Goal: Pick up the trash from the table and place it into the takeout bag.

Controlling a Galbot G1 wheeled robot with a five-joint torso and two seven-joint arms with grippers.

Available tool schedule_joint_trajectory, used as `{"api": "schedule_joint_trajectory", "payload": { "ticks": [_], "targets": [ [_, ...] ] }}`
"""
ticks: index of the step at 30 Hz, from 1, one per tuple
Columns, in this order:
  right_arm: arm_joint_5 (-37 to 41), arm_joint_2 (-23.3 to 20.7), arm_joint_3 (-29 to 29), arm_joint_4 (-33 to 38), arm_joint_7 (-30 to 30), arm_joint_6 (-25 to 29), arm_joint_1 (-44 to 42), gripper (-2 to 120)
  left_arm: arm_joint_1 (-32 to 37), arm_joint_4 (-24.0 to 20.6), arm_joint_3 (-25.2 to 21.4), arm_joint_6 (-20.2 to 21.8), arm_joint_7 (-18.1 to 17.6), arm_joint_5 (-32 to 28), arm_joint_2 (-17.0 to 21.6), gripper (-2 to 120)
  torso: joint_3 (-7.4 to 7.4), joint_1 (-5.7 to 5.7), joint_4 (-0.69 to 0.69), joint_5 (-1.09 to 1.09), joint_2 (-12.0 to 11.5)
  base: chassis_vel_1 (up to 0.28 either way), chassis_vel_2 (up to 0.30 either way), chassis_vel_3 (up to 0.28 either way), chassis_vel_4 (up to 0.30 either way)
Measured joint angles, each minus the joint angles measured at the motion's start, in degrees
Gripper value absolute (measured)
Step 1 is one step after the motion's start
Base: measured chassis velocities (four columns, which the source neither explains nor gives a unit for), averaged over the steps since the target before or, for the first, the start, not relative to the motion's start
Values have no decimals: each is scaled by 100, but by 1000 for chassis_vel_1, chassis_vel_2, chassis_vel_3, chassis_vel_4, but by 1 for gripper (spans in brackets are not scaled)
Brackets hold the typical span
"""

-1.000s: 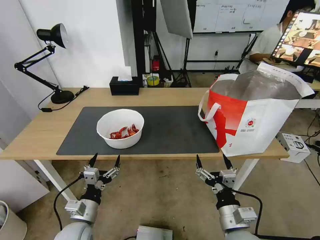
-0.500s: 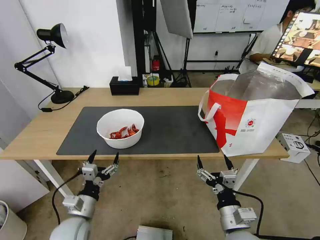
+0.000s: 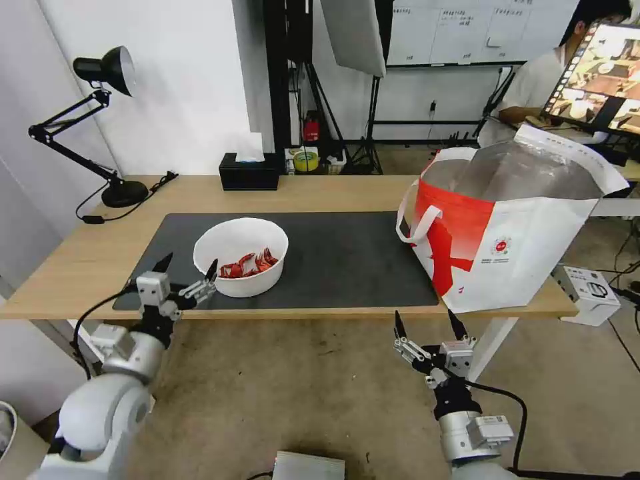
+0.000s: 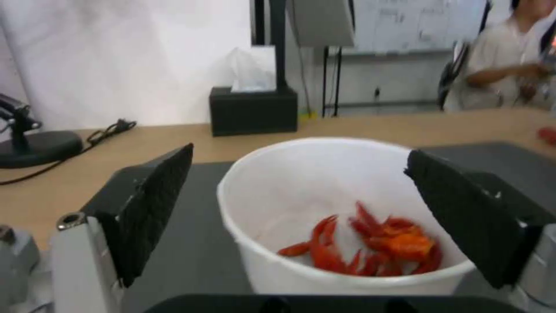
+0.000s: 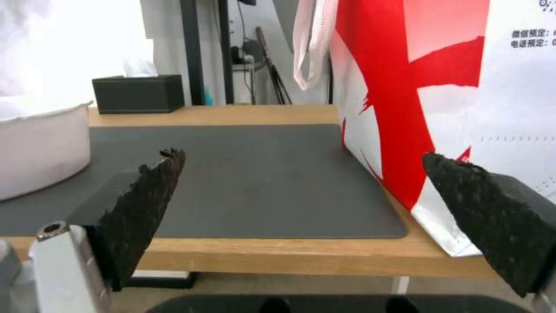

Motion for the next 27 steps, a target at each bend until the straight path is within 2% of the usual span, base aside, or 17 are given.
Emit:
{"api": "schedule_joint_trajectory", "payload": {
  "ticks": [1, 2, 5, 6, 9, 10, 12, 13, 20, 27],
  "targets": [
    [0, 0, 0, 0, 1, 0, 0, 100, -46, 0, -2, 139, -84, -76, 184, 100, 0, 0, 0, 0, 0, 0, 0, 0, 0],
    [0, 0, 0, 0, 1, 0, 0, 100, -46, 0, -2, 139, -84, -76, 184, 100, 0, 0, 0, 0, 0, 0, 0, 0, 0],
    [0, 0, 0, 1, 2, -1, 0, 100, -216, -37, -26, 571, -256, -708, 869, 100, 0, 0, -1, 0, 0, 0, 0, 0, 0],
    [0, 0, 0, 1, 2, -1, 0, 100, -216, -37, -26, 571, -256, -708, 869, 100, 0, 0, -1, 0, 0, 0, 0, 0, 0],
    [0, 0, 0, 3, 2, -2, 0, 100, -377, -43, -36, 818, -345, -1250, 1325, 100, 0, 0, 0, 1, 0, 0, 0, 0, 0],
    [0, 0, 0, 3, 2, -2, 0, 100, -377, -43, -36, 818, -345, -1250, 1325, 100, 0, 0, 0, 1, 0, 0, 0, 0, 0],
    [0, -1, -1, 4, 1, -2, -1, 100, -748, 224, 155, 928, -397, -1518, 1525, 100, 0, 0, 2, 0, 0, 0, 0, 0, 0],
    [0, 0, -1, 5, 1, -2, 0, 100, -1020, 394, 334, 984, -433, -1686, 1616, 100, 0, 0, -2, -1, 0, 0, 0, 0, 0],
    [1, 0, -1, 5, 2, -2, -1, 100, -1853, 991, 939, 1148, -614, -2272, 1803, 100, 0, 1, -1, 0, 0, 0, 0, 0, 0],
    [1, 0, 0, 6, 2, -3, -1, 100, -2589, 1508, 1529, 1497, -590, -2479, 1947, 100, 1, 1, 0, 1, 0, 0, 0, 0, 0]
  ]
}}
